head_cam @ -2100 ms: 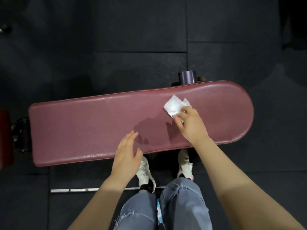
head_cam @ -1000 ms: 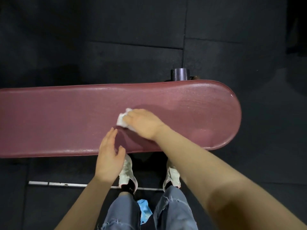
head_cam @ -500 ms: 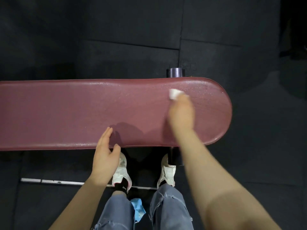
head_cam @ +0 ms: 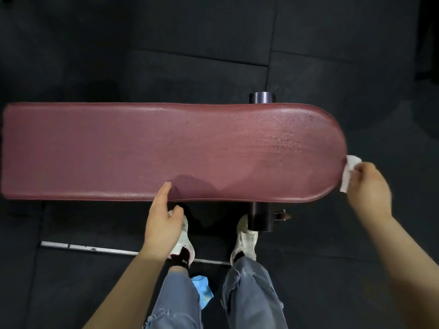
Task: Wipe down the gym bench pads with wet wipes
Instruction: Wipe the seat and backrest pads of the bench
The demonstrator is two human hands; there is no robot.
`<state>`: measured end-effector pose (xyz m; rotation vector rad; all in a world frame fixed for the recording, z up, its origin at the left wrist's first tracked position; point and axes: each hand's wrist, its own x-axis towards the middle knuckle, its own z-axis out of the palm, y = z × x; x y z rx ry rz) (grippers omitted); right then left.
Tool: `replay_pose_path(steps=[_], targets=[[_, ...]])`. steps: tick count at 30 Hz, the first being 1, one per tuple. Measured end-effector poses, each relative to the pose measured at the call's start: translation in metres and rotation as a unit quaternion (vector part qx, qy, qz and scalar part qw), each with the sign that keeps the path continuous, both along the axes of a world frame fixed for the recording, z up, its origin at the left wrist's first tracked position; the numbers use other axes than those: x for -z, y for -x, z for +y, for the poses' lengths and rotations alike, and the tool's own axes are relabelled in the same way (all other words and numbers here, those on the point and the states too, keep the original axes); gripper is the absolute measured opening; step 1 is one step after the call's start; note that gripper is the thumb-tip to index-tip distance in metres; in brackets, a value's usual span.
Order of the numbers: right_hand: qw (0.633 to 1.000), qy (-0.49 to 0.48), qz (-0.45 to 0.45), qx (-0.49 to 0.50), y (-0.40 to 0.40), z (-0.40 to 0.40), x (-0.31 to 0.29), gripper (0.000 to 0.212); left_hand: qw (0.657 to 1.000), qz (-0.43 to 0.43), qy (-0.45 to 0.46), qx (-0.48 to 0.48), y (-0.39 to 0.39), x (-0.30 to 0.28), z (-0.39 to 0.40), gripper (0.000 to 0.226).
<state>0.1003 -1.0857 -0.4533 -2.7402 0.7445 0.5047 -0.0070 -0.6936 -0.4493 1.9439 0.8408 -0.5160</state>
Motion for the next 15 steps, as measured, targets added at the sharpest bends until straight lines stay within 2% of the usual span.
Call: replay_pose_path(steps=[2,4,6,7,8,10,11,12,13,15], targets=[[0.999,-0.015,-0.042,0.003,0.009,0.022,0.009,0.021,1.000,-0.003,0.007,0.003,-0.001,0.000,0.001,0.063],[0.995,-0.044,-0.093,-0.009,0.002,0.085,0.030,0.022,1.000,-0.005,0.013,0.003,0.002,0.001,0.004,0.064],[0.989,-0.078,-0.097,-0.080,-0.008,0.170,0.047,0.026,1.000,-0.005,0.015,-0.011,0.004,0.003,0.008,0.062],[0.977,-0.122,-0.092,-0.146,-0.009,0.216,0.052,0.032,1.000,-0.008,0.013,-0.019,0.005,0.003,0.010,0.061],[0.952,-0.178,-0.079,-0.238,-0.006,0.260,0.052,0.038,1.000,-0.014,0.008,-0.026,0.006,0.004,0.013,0.061],[0.852,-0.255,-0.001,-0.457,0.012,0.327,0.044,0.039,0.999,-0.027,-0.009,-0.029,0.006,0.005,0.018,0.058],[0.805,-0.266,0.037,-0.529,0.016,0.339,0.042,0.039,0.999,-0.027,-0.015,-0.029,0.007,0.006,0.020,0.057],[0.786,-0.279,0.054,-0.550,0.015,0.336,0.043,0.039,0.999,-0.022,-0.018,-0.030,0.008,0.006,0.022,0.058],[0.802,-0.299,0.032,-0.516,0.011,0.322,0.040,0.040,0.999,-0.011,-0.021,-0.027,0.010,0.005,0.023,0.060],[0.868,-0.280,-0.011,-0.410,0.002,0.260,0.043,0.045,1.000,0.006,-0.017,-0.015,0.016,0.003,0.021,0.064]])
